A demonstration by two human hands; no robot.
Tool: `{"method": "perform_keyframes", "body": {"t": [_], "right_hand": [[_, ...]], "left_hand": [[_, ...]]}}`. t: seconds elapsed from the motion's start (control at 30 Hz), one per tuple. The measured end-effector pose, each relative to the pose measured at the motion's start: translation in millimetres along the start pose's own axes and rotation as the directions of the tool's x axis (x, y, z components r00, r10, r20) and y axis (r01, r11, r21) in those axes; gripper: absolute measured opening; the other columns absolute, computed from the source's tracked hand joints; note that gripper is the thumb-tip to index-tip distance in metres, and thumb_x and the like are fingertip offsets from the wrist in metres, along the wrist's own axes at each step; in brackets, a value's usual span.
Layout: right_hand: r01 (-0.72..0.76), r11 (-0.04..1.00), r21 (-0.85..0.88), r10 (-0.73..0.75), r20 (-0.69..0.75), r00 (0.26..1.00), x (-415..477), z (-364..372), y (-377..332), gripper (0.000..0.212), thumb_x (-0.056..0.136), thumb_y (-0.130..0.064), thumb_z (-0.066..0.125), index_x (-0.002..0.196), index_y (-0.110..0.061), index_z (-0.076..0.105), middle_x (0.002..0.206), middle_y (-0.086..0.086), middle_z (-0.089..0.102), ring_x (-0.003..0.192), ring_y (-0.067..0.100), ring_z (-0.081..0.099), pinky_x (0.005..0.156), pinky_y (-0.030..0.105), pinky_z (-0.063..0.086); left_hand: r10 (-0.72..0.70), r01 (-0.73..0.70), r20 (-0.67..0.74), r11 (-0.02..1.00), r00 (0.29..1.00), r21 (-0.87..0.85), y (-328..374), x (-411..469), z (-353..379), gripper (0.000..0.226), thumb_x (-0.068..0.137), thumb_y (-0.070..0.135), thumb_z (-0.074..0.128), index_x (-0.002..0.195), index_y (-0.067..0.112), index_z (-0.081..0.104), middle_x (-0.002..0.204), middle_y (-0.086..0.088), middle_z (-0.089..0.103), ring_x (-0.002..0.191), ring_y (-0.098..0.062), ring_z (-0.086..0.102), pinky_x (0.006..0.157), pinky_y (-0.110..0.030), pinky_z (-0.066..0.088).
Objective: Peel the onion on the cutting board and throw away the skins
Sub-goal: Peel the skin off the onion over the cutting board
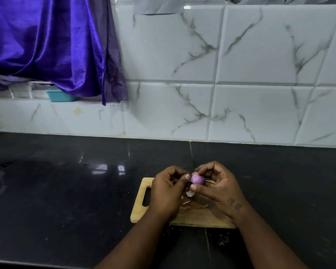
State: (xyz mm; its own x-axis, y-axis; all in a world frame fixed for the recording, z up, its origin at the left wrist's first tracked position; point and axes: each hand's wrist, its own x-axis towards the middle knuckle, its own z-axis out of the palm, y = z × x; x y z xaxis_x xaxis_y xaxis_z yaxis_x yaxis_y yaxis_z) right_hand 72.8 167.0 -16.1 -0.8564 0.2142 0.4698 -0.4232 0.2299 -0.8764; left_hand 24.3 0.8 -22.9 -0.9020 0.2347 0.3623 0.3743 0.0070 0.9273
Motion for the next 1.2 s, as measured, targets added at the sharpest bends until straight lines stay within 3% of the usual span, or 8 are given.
{"method": "perform_keyframes", "body": {"t": [0.1, 0.2, 0.37, 0.53, 0.67, 0.77, 1.07, 1.2], "right_hand": [[-0.024, 1.0, -0.01, 0.024, 0.001, 1.0, -0.6, -0.4, -0.3, 0.038, 0.067, 0.004, 0.092, 0.094, -0.002, 0.068, 0.101, 0.009, 0.074, 0.095, 0.014, 0.074, 0.081, 0.025, 0.061], [-0.07, 0.997, -0.032, 0.07, 0.009, 0.997, -1.5, 1.8, -2.2, 0.046, 0.066, -0.002, 0.094, 0.104, -0.009, 0.069, 0.104, 0.004, 0.075, 0.097, 0.009, 0.074, 0.08, 0.024, 0.062], [-0.086, 0.996, 0.005, 0.086, -0.019, 0.996, -1.4, 1.3, -5.8, 0.048, 0.06, -0.018, 0.094, 0.103, -0.012, 0.076, 0.1, 0.006, 0.082, 0.092, 0.025, 0.08, 0.078, 0.031, 0.066], [-0.088, 0.993, 0.072, 0.089, -0.003, 0.996, -1.4, 1.0, -10.1, 0.051, 0.06, -0.014, 0.092, 0.108, -0.011, 0.076, 0.104, 0.009, 0.083, 0.098, 0.027, 0.079, 0.084, 0.032, 0.065], [-0.085, 0.994, 0.069, 0.087, -0.02, 0.996, -1.1, -2.6, -13.0, 0.05, 0.062, -0.013, 0.092, 0.109, -0.013, 0.076, 0.104, 0.006, 0.083, 0.096, 0.02, 0.08, 0.082, 0.027, 0.064], [-0.101, 0.993, 0.055, 0.103, -0.032, 0.994, -0.1, -4.8, -7.7, 0.049, 0.067, 0.002, 0.092, 0.112, -0.009, 0.076, 0.103, 0.007, 0.083, 0.095, 0.018, 0.08, 0.078, 0.022, 0.063], [-0.099, 0.995, 0.007, 0.099, -0.016, 0.995, 0.9, -5.5, -0.5, 0.054, 0.069, 0.005, 0.09, 0.117, -0.016, 0.075, 0.112, 0.007, 0.08, 0.104, 0.017, 0.078, 0.086, 0.024, 0.062], [-0.11, 0.994, -0.001, 0.11, -0.033, 0.993, 1.0, -5.4, -0.5, 0.057, 0.068, 0.008, 0.09, 0.115, -0.019, 0.073, 0.112, 0.006, 0.078, 0.103, 0.017, 0.077, 0.083, 0.023, 0.062]], "left_hand": [[0.057, -0.052, -0.034, 0.99, 0.998, 0.129, 1.9, -1.9, 1.3, 0.014, 0.098, 0.011, 0.07, 0.09, 0.021, 0.077, 0.087, 0.004, 0.077, 0.083, -0.009, 0.073, 0.071, -0.026, 0.063], [0.133, -0.122, -0.047, 0.973, 0.99, 0.199, 0.4, -2.1, 1.2, 0.018, 0.098, 0.008, 0.068, 0.089, 0.023, 0.074, 0.087, 0.007, 0.075, 0.084, -0.01, 0.072, 0.072, -0.028, 0.062], [0.109, -0.091, -0.117, 0.984, 0.987, 0.151, -1.5, -0.1, 0.8, 0.02, 0.099, 0.005, 0.066, 0.089, 0.021, 0.073, 0.084, 0.002, 0.075, 0.078, -0.013, 0.073, 0.07, -0.031, 0.063], [-0.008, 0.019, -0.107, 0.995, 0.994, 0.102, -2.4, -0.3, -0.5, 0.018, 0.102, 0.009, 0.064, 0.088, 0.019, 0.071, 0.078, -0.004, 0.075, 0.071, -0.013, 0.072, 0.069, -0.038, 0.065], [0.039, -0.018, -0.074, 0.966, 0.996, 0.256, -2.9, -0.9, -1.9, 0.018, 0.097, 0.013, 0.071, 0.089, 0.029, 0.075, 0.084, 0.008, 0.075, 0.08, -0.005, 0.071, 0.072, -0.028, 0.062], [0.061, -0.033, -0.074, 0.942, 0.995, 0.333, -1.4, -2.3, -2.7, 0.022, 0.091, 0.008, 0.074, 0.09, 0.03, 0.078, 0.09, 0.015, 0.073, 0.087, 0.0, 0.069, 0.077, -0.025, 0.06], [0.022, -0.014, -0.016, 0.919, 1.0, 0.395, 2.9, -5.5, -1.1, 0.012, 0.097, 0.031, 0.071, 0.094, 0.029, 0.081, 0.083, 0.013, 0.078, 0.076, -0.001, 0.072, 0.07, -0.026, 0.062], [0.042, -0.041, 0.009, 0.909, 0.999, 0.415, 0.3, -3.9, -0.7, 0.009, 0.092, 0.02, 0.077, 0.094, 0.028, 0.079, 0.086, 0.011, 0.075, 0.079, -0.004, 0.07, 0.069, -0.026, 0.062]]}}
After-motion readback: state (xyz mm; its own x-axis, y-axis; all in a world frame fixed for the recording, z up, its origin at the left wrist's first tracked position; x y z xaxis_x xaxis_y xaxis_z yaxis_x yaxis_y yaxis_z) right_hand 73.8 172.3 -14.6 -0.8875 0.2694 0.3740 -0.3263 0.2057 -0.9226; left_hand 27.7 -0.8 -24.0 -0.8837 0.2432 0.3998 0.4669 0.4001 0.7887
